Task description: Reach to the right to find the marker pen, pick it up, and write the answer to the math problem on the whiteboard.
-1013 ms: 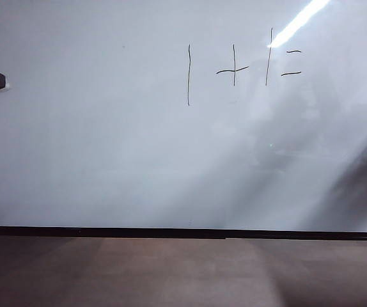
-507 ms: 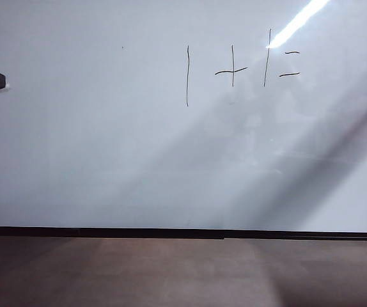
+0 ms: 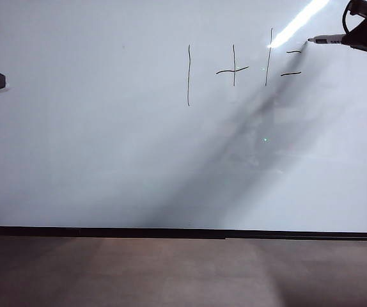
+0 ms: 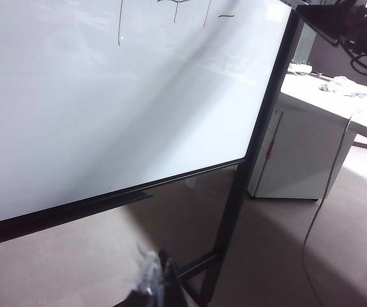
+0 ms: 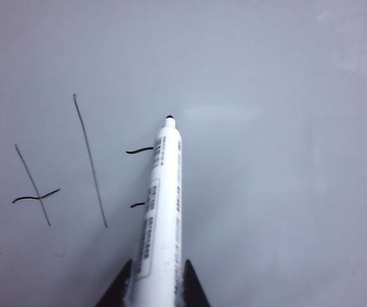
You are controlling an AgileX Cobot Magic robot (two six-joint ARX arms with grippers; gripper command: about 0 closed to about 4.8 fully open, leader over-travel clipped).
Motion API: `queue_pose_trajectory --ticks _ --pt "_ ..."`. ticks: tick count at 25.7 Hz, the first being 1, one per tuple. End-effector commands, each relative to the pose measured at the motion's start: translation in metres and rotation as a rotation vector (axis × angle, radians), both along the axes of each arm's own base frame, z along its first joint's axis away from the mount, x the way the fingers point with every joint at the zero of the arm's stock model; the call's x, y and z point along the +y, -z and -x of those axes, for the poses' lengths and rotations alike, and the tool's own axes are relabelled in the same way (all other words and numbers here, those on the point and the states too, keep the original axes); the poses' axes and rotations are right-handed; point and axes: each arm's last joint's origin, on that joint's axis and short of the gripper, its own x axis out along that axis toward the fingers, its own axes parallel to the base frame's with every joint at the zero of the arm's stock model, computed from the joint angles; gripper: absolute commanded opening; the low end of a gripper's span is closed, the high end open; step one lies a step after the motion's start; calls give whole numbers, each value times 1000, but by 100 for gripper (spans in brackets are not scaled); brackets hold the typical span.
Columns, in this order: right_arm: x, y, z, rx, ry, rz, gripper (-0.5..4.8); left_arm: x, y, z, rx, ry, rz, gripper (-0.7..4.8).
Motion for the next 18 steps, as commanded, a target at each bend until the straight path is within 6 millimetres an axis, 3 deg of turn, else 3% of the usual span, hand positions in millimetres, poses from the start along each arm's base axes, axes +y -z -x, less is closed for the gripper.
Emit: queue_pose_trajectory --ticks 1,9,18 --pt "0 -7 1 -54 3 13 -8 0 -1 0 -11 -1 0 -4" --pt "-1 -20 -11 -67 4 13 -8 0 -1 0 -11 -1 0 -5" --pt "-3 -19 -14 -52 29 8 -8 0 -1 0 -11 -1 0 -5"
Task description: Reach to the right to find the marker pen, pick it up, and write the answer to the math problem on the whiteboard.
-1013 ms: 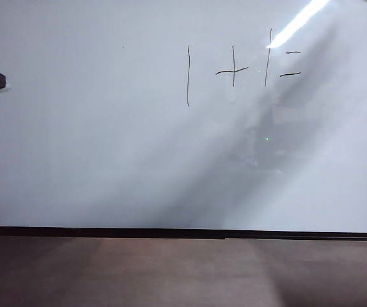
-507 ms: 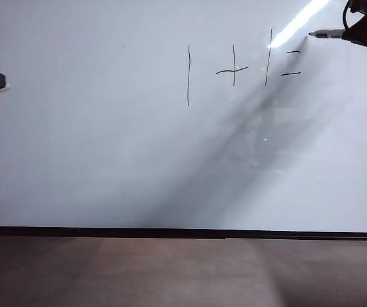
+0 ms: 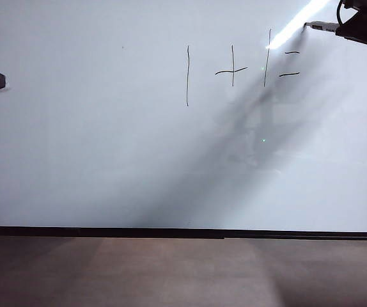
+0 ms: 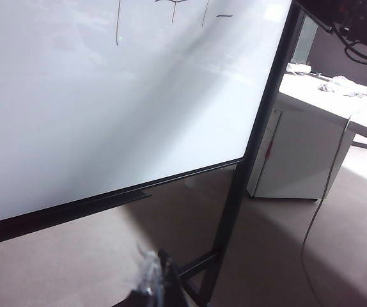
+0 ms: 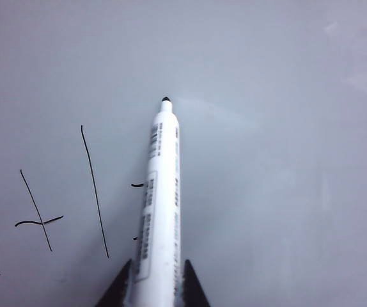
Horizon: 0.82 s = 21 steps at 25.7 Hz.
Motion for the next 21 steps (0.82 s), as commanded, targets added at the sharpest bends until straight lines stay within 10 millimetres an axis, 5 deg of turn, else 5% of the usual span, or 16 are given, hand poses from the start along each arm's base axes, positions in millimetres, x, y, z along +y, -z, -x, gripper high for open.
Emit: queue_pose_trajectory --ticks 1,9,21 --pt "-3 -3 -1 -9 51 -13 -8 0 -1 0 -11 -1 0 -5" --pt "-27 -3 2 5 100 -40 -8 0 -1 0 -11 -1 0 -5" --pt "-24 20 6 92 98 -44 -8 0 -1 0 -11 -1 0 -5"
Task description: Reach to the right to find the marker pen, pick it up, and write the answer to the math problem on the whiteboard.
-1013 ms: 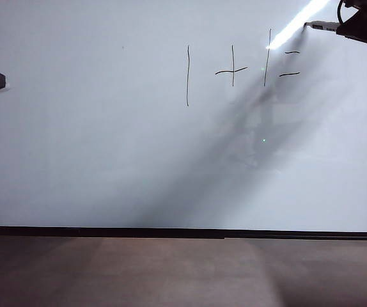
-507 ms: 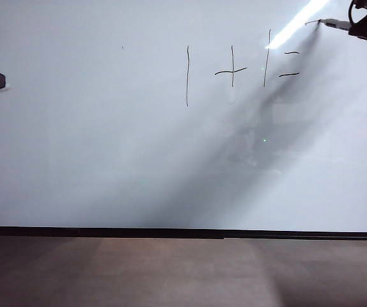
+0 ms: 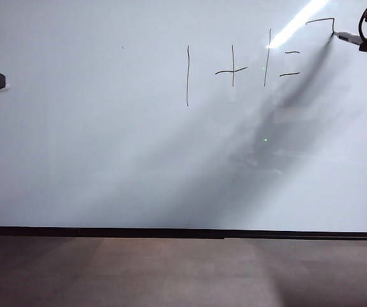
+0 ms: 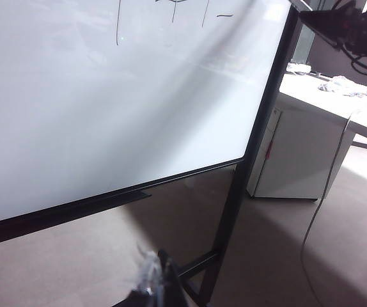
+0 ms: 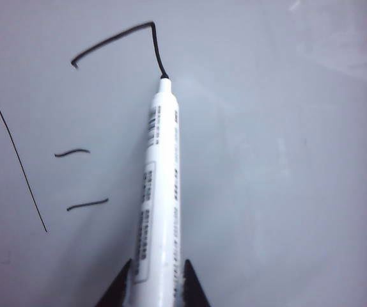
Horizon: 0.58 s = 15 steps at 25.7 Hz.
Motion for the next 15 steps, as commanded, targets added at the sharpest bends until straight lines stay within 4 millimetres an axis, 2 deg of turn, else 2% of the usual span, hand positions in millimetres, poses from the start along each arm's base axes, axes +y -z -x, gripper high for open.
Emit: queue_pose_trajectory --ticks 1,5,8,15 --pt "0 4 2 16 12 -8 -8 0 -1 0 -11 -1 0 -5" --pt "1 9 6 6 -11 -9 -8 0 -1 0 -11 -1 0 -4" --pt "4 5 11 -14 -62 -20 -8 0 -1 0 -11 -1 0 -4" --pt "28 10 5 0 -137 -18 -8 0 -1 0 -11 -1 0 -5"
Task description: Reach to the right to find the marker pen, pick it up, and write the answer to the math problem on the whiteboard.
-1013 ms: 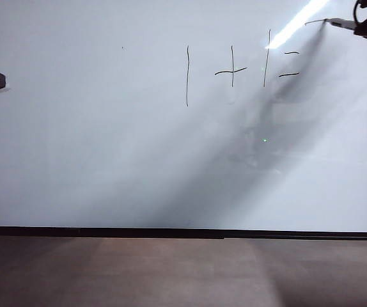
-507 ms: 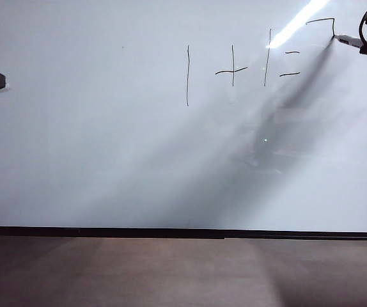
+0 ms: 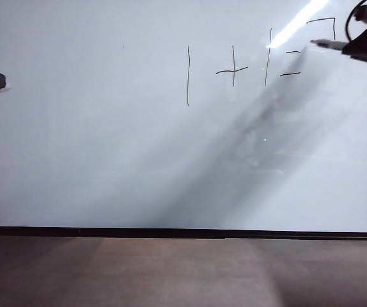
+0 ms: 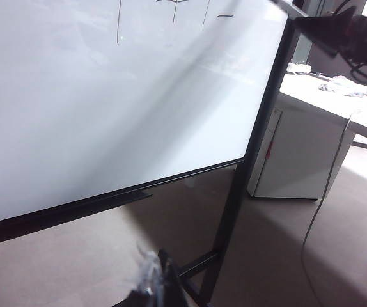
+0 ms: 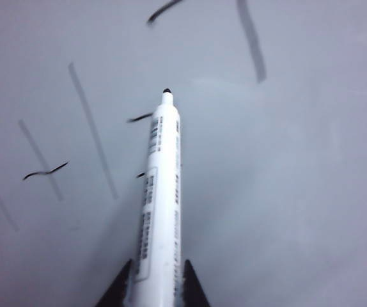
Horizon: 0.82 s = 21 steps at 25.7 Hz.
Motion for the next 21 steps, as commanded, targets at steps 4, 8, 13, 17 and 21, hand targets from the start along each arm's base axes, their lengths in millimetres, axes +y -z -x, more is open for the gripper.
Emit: queue_pose_trajectory --ticks 4,8,13,17,21 --pt "6 2 -5 -25 -3 -1 -8 0 -1 0 -12 -1 1 -5" --pt "5 2 -6 -33 31 15 -8 0 -1 0 -12 -1 1 -5" --pt "4 3 -7 -29 59 14 -8 0 -1 0 -12 -1 1 -5" --pt "3 4 -8 -31 70 14 -8 0 -1 0 -12 -1 1 -4" --pt "-7 3 -7 -32 105 9 -8 0 -1 0 -12 -1 1 -4"
